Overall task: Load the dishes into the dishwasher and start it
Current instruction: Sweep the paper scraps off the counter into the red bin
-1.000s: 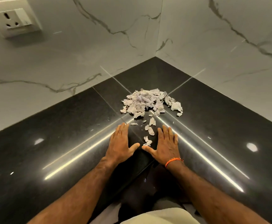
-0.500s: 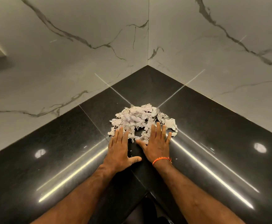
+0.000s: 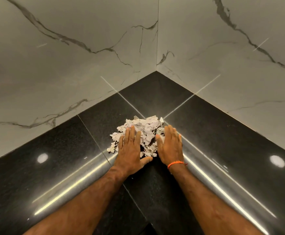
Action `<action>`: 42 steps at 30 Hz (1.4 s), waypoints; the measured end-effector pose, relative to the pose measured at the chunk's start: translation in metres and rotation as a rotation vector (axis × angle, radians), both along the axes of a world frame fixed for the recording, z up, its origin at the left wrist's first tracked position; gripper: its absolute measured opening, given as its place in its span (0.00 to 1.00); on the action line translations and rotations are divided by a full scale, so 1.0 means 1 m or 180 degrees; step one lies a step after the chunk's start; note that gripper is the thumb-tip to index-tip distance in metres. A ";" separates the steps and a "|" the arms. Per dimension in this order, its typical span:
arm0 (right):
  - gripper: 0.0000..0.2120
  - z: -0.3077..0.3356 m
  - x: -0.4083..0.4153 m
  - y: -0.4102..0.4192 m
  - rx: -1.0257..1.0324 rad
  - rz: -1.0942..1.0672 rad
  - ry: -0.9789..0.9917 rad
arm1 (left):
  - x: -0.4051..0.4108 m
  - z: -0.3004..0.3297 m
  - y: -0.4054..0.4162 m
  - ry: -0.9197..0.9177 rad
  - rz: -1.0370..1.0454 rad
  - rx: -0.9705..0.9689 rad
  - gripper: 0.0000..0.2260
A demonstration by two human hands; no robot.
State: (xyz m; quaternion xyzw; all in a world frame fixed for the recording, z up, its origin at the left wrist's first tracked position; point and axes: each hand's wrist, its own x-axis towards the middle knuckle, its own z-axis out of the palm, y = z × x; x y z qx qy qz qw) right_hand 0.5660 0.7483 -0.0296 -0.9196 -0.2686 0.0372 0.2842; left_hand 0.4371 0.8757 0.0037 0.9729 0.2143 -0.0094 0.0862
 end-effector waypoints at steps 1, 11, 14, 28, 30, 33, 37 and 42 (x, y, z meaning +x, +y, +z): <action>0.34 0.001 0.009 0.007 0.0130 -0.0148 0.0059 | 0.000 0.001 0.005 -0.0022 0.0044 -0.0008 0.54; 0.23 0.015 0.055 0.059 0.0234 0.0260 -0.0027 | -0.017 0.005 0.044 -0.0636 0.0169 -0.0243 0.48; 0.29 0.020 0.059 0.080 0.0015 0.0319 0.0099 | -0.018 0.005 0.047 -0.0796 0.0328 -0.0435 0.48; 0.25 0.024 0.025 0.043 0.0134 -0.0157 -0.0219 | -0.022 -0.015 0.060 -0.0890 0.1460 -0.0689 0.45; 0.30 0.013 0.019 0.031 -0.0068 -0.0322 -0.0143 | -0.022 -0.020 0.061 -0.0824 0.1596 -0.0765 0.45; 0.35 -0.005 0.004 0.031 -0.0290 -0.0136 0.0034 | -0.018 -0.030 0.055 -0.0783 0.1426 -0.0919 0.44; 0.36 -0.004 -0.016 0.049 -0.0154 0.0271 0.0013 | -0.007 -0.037 0.041 -0.0973 0.1174 -0.1171 0.40; 0.33 -0.007 -0.027 0.064 0.0198 0.0407 0.0088 | 0.004 -0.038 0.035 -0.1642 0.1181 -0.1622 0.28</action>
